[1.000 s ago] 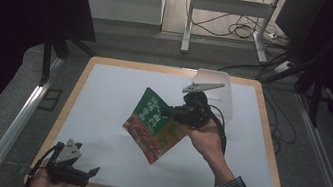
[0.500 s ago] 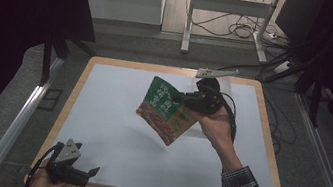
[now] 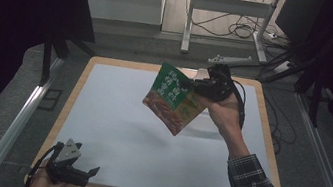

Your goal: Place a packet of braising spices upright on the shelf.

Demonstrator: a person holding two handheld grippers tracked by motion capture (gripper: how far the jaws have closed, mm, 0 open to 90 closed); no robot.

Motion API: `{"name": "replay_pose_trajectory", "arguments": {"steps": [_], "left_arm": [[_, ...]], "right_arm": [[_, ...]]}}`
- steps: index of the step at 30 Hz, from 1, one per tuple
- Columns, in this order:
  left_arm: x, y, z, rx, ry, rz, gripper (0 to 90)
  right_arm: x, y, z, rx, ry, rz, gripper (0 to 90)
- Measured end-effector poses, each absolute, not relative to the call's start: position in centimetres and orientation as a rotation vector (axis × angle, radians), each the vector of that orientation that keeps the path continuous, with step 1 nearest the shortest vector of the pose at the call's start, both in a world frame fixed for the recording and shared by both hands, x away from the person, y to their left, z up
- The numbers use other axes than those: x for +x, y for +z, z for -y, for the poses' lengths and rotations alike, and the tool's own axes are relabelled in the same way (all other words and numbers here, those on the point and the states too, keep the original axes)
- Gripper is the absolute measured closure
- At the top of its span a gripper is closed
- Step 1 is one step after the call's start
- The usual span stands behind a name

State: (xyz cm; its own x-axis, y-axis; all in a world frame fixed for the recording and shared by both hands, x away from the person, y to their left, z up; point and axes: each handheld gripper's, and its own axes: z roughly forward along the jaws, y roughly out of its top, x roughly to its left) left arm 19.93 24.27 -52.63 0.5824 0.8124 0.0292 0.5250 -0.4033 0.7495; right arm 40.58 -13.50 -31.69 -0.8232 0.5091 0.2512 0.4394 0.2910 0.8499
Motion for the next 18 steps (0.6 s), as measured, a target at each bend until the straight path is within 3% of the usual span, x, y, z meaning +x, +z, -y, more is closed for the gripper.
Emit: {"name": "replay_pose_trajectory", "arguments": {"steps": [18], "left_arm": [[19.9, -52.6, -24.2, 2.097, 0.514, -1.061, 0.0]], "right_arm": [[43.9, -28.9, 14.7, 0.945, 1.567, -2.365, 88.9]]}}
